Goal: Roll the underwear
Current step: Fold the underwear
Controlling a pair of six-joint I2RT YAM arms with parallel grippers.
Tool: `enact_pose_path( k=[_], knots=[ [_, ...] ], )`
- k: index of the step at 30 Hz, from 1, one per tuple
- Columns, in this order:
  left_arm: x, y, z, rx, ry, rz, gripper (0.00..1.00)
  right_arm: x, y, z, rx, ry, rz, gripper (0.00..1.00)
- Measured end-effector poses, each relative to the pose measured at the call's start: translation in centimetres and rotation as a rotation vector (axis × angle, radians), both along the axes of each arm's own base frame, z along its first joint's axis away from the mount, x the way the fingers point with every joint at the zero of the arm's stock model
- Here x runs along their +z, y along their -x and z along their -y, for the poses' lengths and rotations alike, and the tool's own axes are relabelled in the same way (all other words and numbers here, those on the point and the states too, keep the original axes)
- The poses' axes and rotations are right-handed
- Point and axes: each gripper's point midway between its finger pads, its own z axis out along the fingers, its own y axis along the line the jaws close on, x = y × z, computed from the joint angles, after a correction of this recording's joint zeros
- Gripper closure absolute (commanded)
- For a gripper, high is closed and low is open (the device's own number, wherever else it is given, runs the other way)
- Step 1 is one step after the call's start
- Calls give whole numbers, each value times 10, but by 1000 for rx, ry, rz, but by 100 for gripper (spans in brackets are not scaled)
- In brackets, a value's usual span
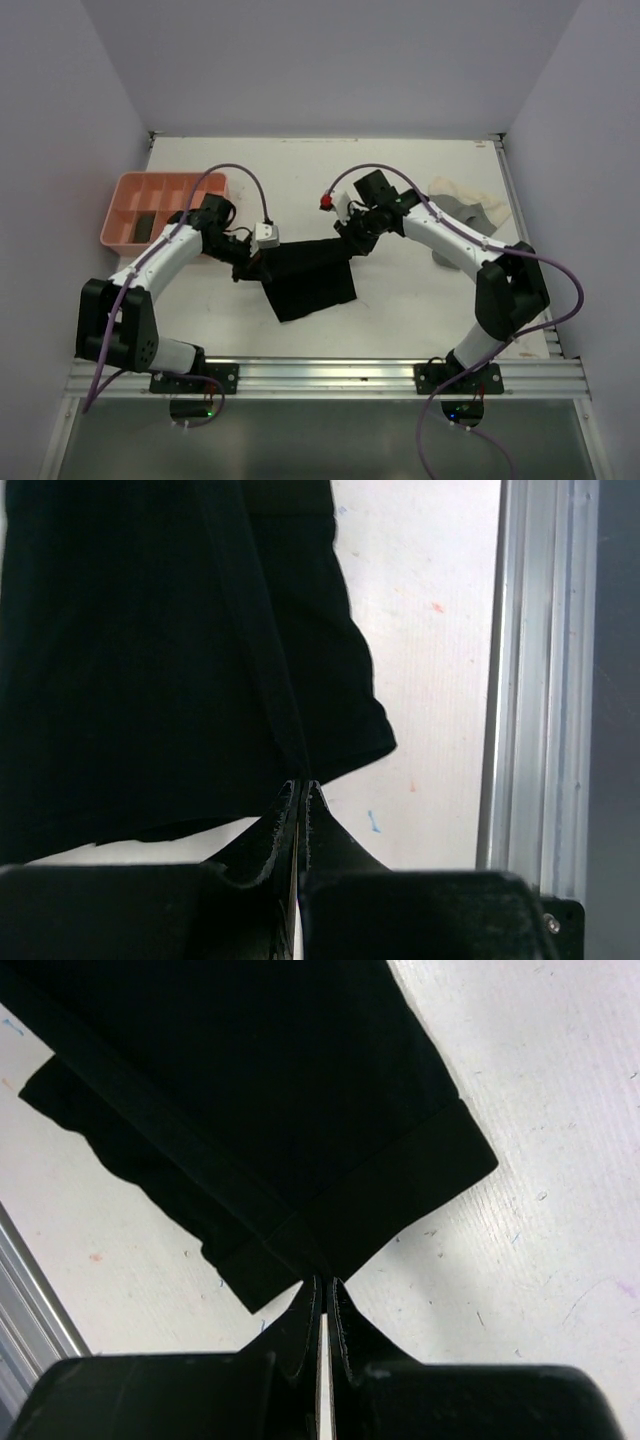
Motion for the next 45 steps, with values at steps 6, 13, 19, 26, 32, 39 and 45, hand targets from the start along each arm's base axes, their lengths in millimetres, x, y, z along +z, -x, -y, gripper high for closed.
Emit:
enact_pose_path(
  k=[6, 13, 19, 26, 32, 39, 45],
  knots=[
    [-28, 24, 7, -51, -65, -33, 100, -14, 10, 4, 19, 52, -12, 100],
    [-42, 30, 12, -78, -105, -38, 100, -44, 24, 7, 53, 121, -71, 100],
    [-48, 38, 18, -110, -115, -41, 100, -52, 35, 10, 76, 152, -91, 96],
    [-62, 56, 23, -174, -166, -45, 73, -54, 44, 16, 85, 200, -107, 76],
    [-61, 61, 17, -211, -202, -14, 62, -30, 44, 17, 43, 170, -71, 68],
    [-21, 22, 31, -103, -157, 125, 63, 30, 20, -6, -190, -26, 29, 79],
    [-24, -44, 44, 154, -152, 127, 72, -35, 19, -20, -477, -48, -179, 76]
  ],
)
